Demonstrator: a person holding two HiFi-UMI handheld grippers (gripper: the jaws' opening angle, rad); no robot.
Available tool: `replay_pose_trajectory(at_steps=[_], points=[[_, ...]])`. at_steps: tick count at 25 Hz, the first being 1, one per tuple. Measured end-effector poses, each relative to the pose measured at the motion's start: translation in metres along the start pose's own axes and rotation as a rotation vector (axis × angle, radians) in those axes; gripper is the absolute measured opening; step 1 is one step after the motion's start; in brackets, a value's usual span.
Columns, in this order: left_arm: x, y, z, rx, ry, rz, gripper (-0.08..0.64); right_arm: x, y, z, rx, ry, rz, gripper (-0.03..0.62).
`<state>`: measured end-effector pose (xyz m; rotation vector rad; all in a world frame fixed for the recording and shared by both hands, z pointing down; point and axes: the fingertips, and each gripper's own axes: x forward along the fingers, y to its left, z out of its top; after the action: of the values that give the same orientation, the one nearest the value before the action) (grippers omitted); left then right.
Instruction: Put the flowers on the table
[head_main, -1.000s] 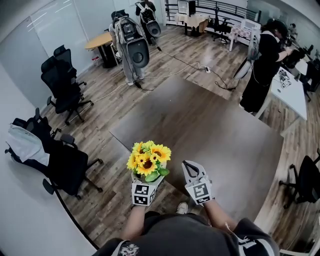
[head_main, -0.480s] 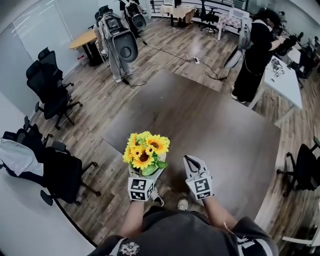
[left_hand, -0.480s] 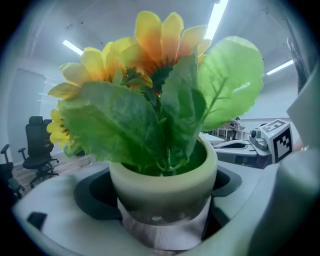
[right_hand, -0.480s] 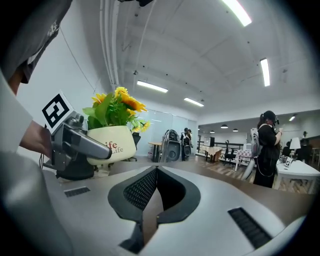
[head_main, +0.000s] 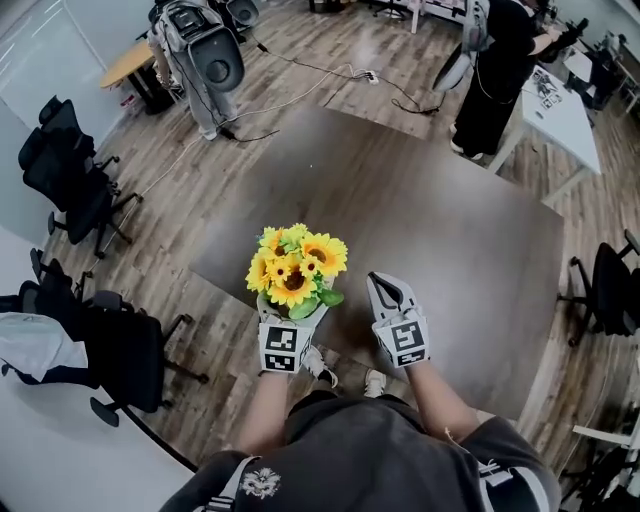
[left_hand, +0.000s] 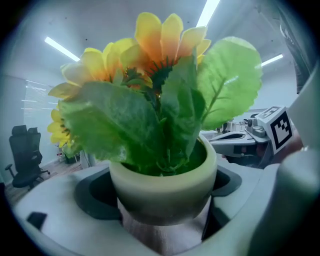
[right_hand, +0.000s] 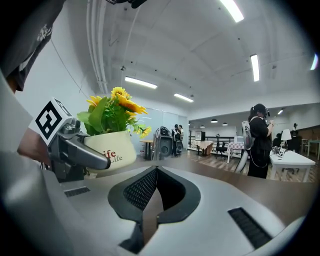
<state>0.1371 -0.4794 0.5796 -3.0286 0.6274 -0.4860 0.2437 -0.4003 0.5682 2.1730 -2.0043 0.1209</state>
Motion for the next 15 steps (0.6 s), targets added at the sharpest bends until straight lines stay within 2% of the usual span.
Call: replay_pose_trajectory(at_steps=[5,13,15], points=[[0.03,-0.002,-0.016,0.083,0.044,-0.052,0.528,0.007,-0.014,-0.018,0.009,0.043,-0.046,0.023],[0.061,-0.017,-0.067,0.085,0.128,-0.103,0.528,0.008,-0.025,-0.05,0.022,0.107,-0.07,0.023],[0.069,-0.025,-0.084,0.119,0.152,-0.1,0.528,0.007,-0.029,-0.062,0.03,0.121,-0.069,0.023]])
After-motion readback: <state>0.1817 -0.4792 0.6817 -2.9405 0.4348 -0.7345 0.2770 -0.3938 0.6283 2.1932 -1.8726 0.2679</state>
